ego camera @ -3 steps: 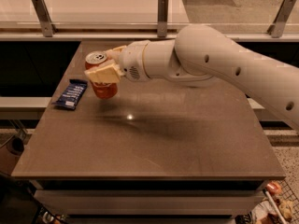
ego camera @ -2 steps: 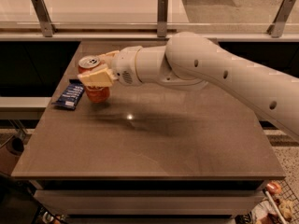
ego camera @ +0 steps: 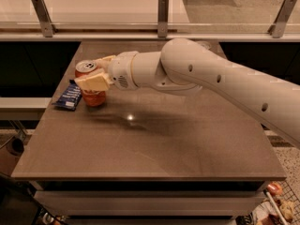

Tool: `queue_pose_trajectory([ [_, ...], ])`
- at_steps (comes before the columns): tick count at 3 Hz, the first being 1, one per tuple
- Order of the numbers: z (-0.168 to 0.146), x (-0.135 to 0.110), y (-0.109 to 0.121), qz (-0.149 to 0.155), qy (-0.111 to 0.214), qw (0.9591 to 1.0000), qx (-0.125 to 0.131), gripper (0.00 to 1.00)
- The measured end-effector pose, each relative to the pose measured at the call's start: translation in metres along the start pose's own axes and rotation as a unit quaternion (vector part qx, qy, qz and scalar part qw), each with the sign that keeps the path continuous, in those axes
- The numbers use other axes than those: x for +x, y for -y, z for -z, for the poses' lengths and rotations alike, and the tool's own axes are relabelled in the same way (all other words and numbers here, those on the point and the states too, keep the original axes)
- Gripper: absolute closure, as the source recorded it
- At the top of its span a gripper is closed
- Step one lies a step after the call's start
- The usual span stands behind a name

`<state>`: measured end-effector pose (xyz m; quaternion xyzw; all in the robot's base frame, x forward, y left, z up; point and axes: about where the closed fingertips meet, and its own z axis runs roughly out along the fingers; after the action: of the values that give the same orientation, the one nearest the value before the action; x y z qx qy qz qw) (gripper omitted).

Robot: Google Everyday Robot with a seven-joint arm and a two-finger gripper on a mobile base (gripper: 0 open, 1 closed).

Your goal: Move coke can near rxbar blueberry

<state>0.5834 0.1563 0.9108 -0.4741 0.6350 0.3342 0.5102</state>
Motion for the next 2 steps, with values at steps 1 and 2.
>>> queue_pose_trajectory([
  [1,-0.0016,-0.0011,-0.0019,0.001,0.000,1.0000,-0.002,0.59],
  [2,-0.0029,-0.0022,-0.0037,0.002,0.000,1.0000,-0.004,0.36],
])
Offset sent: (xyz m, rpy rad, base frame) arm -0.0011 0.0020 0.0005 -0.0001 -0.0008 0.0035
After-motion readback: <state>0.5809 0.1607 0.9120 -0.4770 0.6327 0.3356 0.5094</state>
